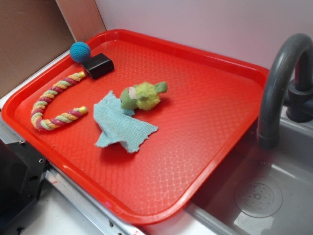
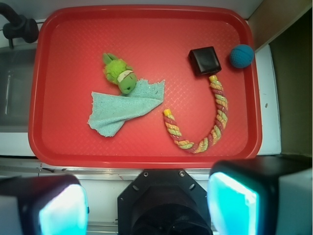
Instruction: Grab the blue ball.
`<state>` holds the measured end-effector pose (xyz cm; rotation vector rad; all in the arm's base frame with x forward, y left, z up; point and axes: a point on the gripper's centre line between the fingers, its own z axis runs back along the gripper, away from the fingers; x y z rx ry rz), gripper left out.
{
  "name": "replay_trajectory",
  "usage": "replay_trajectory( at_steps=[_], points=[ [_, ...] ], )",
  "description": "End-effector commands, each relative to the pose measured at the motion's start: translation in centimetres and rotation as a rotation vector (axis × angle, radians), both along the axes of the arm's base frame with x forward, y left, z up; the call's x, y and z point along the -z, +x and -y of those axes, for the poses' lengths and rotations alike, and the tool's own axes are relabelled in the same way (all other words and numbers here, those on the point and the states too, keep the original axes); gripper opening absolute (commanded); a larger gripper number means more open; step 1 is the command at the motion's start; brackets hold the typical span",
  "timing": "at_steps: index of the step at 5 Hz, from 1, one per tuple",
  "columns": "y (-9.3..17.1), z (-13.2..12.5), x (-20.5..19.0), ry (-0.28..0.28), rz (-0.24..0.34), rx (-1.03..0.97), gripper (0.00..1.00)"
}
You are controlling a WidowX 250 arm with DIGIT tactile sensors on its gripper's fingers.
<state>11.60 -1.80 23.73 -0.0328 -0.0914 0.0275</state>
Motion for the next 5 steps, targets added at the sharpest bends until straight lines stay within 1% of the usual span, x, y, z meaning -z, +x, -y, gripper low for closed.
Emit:
replay_trajectory(
  at_steps=[1,2,3,4,5],
  points=[
    [0.0,0.0,0.0,0.0,0.0,0.0,1.0],
    [-1.1,-2.6,1.9,-0.043,0.055,-0.249,1.0],
    [-1.7,-4.9,4.4,-0.052,0.058,-0.499,1.0],
    [0.4,-7.6,7.1,-0.092,0.104,-0.748,1.0],
    [1.8,-9.8,9.1,-0.07,0.129,-0.996,1.0]
  ],
)
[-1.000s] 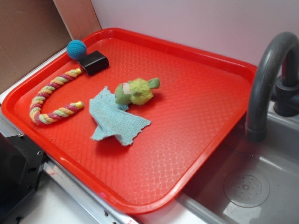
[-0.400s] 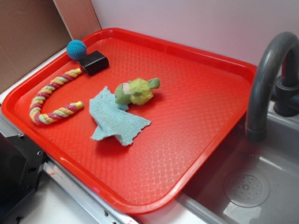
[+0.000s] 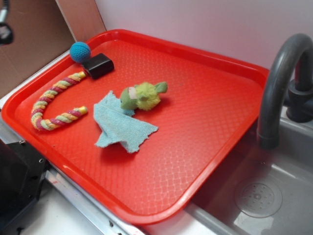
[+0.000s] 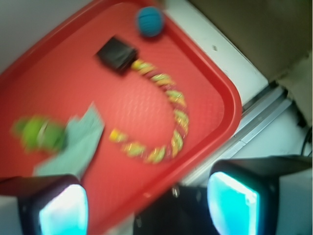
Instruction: Grab the blue ball.
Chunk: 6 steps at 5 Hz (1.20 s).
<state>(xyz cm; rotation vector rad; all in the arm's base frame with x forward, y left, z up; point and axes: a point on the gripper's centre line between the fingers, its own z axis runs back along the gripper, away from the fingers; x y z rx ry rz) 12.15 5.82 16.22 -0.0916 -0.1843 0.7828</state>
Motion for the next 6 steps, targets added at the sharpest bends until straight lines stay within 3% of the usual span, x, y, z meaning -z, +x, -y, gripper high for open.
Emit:
replay_trajectory(
  at_steps=[1,3,5,6],
  points=[
    [2.7,-4.3,2.8,0.05,0.061,-0.469,1.0],
    [7.3,-7.2,5.3,0.08,0.144,-0.694,1.0],
    [11.3,-8.4,7.6,0.152,0.19,-0.702,1.0],
    [12.6,-9.5,8.4,0.158,0.195,-0.723,1.0]
  ],
)
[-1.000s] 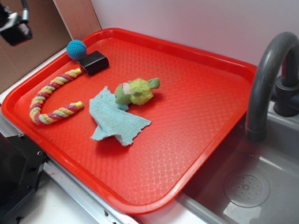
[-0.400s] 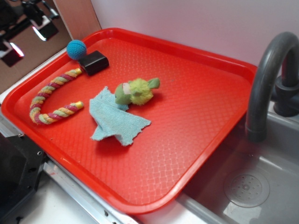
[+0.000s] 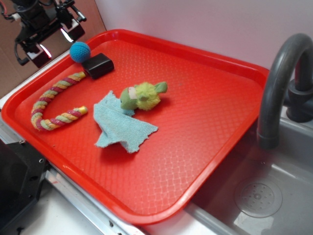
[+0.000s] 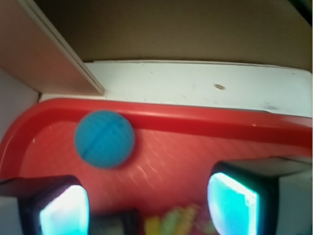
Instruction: Grab the blue ball.
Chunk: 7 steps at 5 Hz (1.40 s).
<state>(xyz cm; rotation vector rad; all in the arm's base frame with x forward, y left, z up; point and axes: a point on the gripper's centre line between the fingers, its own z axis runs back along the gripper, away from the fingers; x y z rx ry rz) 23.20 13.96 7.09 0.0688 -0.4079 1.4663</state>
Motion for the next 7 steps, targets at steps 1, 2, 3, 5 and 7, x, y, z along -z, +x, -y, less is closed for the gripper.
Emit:
replay_trajectory(
  at_steps=[1,2,3,5,7],
  points=[
    [2.4,-2.1,0.6,0.042,0.053,-0.026,1.0],
    [3.4,-3.3,2.2,0.029,0.024,-0.028,1.0],
    [4.1,-4.1,4.9,0.018,-0.041,-0.003,1.0],
    [3.6,-3.5,5.1,0.017,-0.052,-0.012,0.0],
    [1.2,-0.9,-1.2,-0.098,-0.067,0.213,0.0]
  ],
)
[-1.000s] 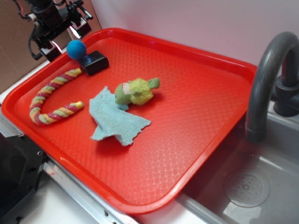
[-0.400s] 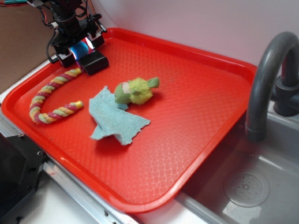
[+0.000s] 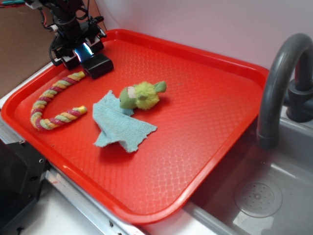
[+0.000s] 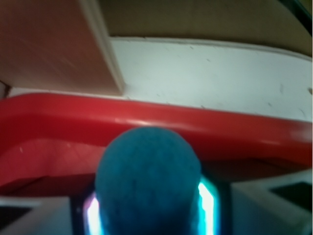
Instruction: Grab the blue ball.
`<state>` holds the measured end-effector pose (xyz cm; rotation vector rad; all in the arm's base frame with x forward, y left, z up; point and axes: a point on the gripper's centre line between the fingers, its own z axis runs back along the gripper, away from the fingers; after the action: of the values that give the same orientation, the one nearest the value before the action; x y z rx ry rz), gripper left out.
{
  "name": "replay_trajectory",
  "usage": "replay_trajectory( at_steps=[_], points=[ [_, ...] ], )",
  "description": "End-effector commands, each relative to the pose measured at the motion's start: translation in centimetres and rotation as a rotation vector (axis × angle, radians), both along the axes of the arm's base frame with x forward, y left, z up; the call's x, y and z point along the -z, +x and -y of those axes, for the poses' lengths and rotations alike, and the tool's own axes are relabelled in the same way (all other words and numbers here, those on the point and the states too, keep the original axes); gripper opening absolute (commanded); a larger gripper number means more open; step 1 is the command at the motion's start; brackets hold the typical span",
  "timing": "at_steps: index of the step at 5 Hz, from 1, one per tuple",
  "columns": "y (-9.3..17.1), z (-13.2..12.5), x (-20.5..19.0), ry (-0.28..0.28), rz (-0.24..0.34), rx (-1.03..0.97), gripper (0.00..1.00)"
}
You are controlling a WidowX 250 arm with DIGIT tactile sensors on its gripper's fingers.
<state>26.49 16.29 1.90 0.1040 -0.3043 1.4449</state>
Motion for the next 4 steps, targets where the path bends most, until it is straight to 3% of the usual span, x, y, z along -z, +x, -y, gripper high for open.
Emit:
replay_trajectory(
  at_steps=[1,3,4],
  points=[
    [-3.8,2.7,-10.9,-0.131,0.016,0.323,0.0],
    [-9.7,8.5,-18.2,-0.317,-0.057,0.816,0.0],
    [-13.1,9.9,-20.3,-0.338,-0.05,0.98,0.0]
  ],
)
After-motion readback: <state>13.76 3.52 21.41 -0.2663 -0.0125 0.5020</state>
